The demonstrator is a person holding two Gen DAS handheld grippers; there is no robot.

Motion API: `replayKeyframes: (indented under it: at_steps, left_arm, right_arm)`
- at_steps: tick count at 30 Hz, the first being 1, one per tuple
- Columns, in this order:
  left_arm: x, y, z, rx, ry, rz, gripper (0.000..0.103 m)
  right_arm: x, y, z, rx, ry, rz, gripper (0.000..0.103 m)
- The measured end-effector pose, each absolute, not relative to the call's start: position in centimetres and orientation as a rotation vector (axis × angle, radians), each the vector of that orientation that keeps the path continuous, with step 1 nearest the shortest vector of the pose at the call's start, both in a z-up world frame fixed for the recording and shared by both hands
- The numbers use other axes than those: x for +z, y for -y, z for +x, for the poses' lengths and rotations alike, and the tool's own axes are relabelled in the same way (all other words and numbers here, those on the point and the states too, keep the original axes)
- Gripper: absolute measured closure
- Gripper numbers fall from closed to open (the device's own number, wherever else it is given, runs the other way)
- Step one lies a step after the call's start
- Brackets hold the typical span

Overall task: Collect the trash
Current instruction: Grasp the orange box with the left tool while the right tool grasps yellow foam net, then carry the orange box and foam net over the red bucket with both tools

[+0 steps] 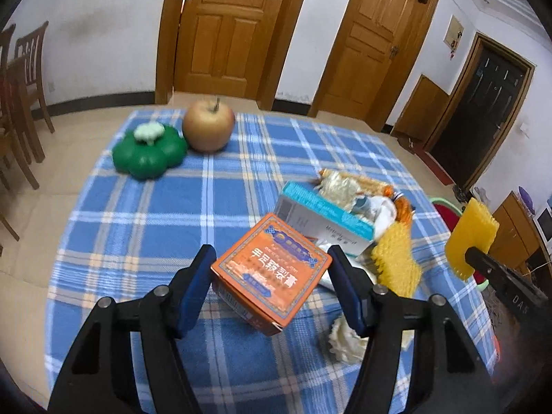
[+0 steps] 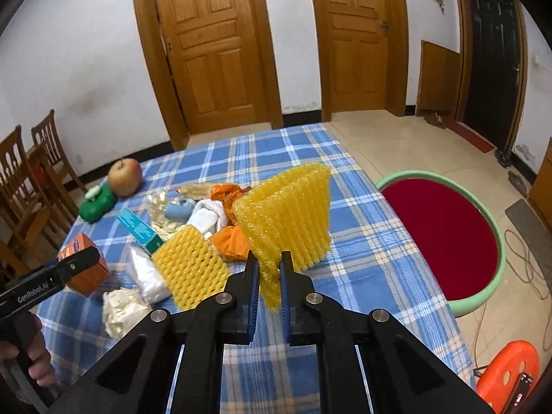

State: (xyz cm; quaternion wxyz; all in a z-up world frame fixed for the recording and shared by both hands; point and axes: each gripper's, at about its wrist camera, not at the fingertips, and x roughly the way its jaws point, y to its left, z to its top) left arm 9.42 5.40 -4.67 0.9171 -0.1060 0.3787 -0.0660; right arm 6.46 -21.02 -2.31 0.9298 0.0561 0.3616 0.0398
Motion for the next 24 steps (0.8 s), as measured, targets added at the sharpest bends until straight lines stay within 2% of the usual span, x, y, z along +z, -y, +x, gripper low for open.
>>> replayKeyframes:
  at_steps: [15,24]
  left_arm:
    - [0.3,-0.8,5.2,-0.233,-0.688,-0.158,0.037]
    - [2.7,3.8,5.4,-0.316,-0.658,-0.115,0.037]
  right_arm:
    - [0.9,23.2,1.3,0.07,-0.653,0.178,0.092]
    - [2.4,26.6,0.0,0.031,-0.637,0.215,0.092]
